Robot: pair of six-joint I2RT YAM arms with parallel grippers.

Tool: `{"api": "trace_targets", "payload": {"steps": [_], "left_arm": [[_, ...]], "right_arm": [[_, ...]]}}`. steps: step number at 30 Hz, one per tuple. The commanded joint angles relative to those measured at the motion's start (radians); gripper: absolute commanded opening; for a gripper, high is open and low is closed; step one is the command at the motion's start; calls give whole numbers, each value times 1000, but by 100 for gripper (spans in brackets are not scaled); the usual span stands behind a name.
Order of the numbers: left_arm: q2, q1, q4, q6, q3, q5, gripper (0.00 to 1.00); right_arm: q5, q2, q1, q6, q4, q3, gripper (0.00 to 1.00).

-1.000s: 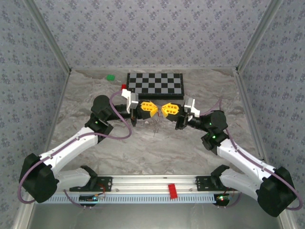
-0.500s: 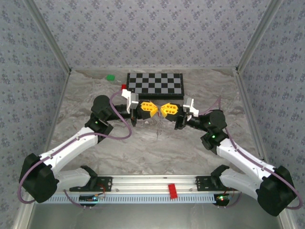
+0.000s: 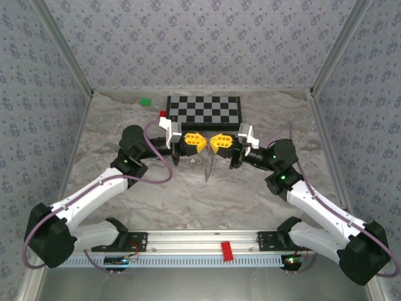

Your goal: Put the keys on the keyring

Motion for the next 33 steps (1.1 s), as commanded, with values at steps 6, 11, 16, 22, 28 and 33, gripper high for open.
{"api": "trace_targets", "payload": {"steps": [6,11,16,22,28,33], "left_arm": [[-40,-12,30,22,7,31,0],[-46,-11,32,20,6,29,0],[-48,-12,28,23,6,28,0],[-52,-11,17,31,6,23,0],[-52,-25,-35,85,13,12,0],[-52,-47,-91,149,16,-7,0]], "right_arm": [[37,-22,21,-3,-241,98,0],[50,-37,33,-17,-291,100,0],[75,-54,47,-41,-325,102,0],[91,-54,51,-39,-353,112,0],[157,-42,52,6,-414,154,0],[196,-43,52,54,-417,170,0]]}}
